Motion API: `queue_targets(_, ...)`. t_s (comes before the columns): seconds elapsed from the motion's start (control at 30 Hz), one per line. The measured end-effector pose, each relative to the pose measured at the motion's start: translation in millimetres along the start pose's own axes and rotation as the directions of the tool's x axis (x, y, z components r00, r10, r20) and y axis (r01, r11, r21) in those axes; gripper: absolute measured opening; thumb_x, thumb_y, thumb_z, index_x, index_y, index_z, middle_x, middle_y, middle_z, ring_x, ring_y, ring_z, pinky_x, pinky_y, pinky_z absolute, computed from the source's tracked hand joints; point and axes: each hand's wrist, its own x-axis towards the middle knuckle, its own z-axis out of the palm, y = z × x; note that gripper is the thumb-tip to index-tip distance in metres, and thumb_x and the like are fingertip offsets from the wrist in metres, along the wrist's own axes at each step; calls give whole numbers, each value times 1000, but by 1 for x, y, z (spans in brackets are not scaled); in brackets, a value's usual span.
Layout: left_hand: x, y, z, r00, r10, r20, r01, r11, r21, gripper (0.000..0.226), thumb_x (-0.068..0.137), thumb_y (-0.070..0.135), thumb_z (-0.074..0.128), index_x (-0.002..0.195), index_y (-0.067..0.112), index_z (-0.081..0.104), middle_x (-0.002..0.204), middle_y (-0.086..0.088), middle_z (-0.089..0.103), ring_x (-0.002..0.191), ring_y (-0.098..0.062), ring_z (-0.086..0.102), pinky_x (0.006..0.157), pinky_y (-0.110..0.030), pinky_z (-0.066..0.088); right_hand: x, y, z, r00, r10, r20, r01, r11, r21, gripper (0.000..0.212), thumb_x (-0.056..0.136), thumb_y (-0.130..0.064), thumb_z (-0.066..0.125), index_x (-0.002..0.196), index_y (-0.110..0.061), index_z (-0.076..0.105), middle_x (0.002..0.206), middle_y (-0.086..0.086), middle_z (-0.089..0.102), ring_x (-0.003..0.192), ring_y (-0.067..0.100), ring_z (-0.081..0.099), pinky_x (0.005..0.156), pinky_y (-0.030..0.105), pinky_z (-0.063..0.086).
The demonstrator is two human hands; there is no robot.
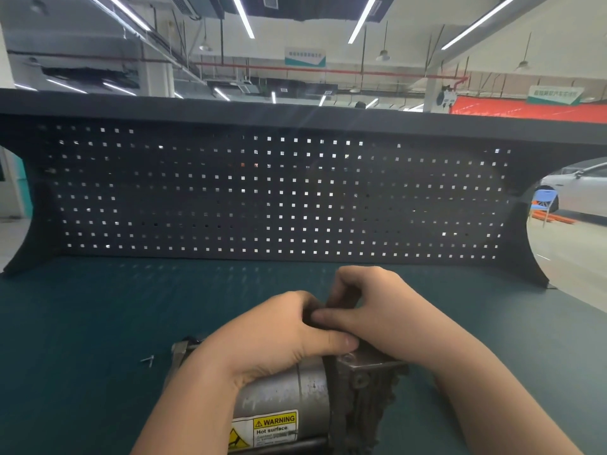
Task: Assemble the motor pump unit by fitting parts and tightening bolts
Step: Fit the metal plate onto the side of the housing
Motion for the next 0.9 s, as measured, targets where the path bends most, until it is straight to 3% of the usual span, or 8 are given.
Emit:
queue_targets(0.17, 0, 1, 1, 1000, 0, -1, 0, 1000, -20, 61, 45, 63, 76, 93, 27, 67, 84, 13, 72, 84, -4, 67, 88, -34, 51, -2, 3, -3, 998, -23, 50, 21, 999, 39, 7, 80, -34, 70, 77, -31, 64, 80, -14, 69, 71, -4, 61, 59, 9, 45)
queue_targets(0.27, -1, 2, 0, 1000, 2, 9, -2, 1000, -30, 58, 47, 61, 77, 93, 26, 68, 83, 14, 73, 82, -1, 68, 88, -32, 52, -2, 4, -3, 999, -18, 41, 16, 999, 48, 3, 79, -34, 73, 79, -34, 70, 80, -19, 68, 63, -11, 58, 52, 7, 40)
queue_targets(0.33, -2, 2, 0, 1000, -7, 12, 7, 998, -57, 64, 46, 60, 79, 100, 28, 66, 91, 14, 74, 89, -1, 68, 94, -35, 51, -2, 5, -3, 1000, -5, 18, 4, 998, 59, 7, 76, -34, 77, 74, -31, 71, 72, -18, 67, 51, -9, 54, 46, 7, 36)
queue_targets(0.43, -2, 1, 1, 1000, -17, -1, 17, 995, -97, 76, 45, 57, 82, 112, 28, 61, 102, 14, 73, 98, -2, 67, 99, -35, 49, -1, 5, 2, 999, 17, -32, -16, 999, 37, 22, 71, -37, 80, 70, -22, 65, 71, -9, 68, 53, -1, 56, 47, 14, 42)
queue_targets(0.53, -2, 1, 1, 1000, -24, -7, 23, 996, -87, 75, 45, 58, 82, 111, 30, 60, 103, 14, 72, 99, -2, 67, 99, -35, 49, -1, 4, 7, 996, 30, -82, -28, 999, 18, 32, 70, -39, 81, 66, -18, 57, 64, -8, 64, 51, -2, 54, 45, 13, 40)
queue_targets(0.73, -3, 2, 0, 1000, -11, 10, 12, 995, -101, 70, 47, 54, 82, 110, 30, 61, 100, 15, 73, 96, -1, 67, 98, -35, 50, -3, 1, 4, 1000, 15, -27, -14, 999, 32, 21, 77, -34, 76, 63, -35, 62, 70, -15, 67, 66, -7, 59, 54, 6, 42)
queue_targets(0.9, -2, 2, 0, 1000, 3, 18, -1, 995, -105, 68, 48, 54, 82, 108, 28, 63, 99, 13, 73, 95, -2, 68, 98, -36, 50, -5, -1, 1, 1000, -2, -5, 3, 998, 61, 23, 82, -27, 73, 67, -41, 66, 76, -17, 70, 65, -11, 60, 55, 3, 41)
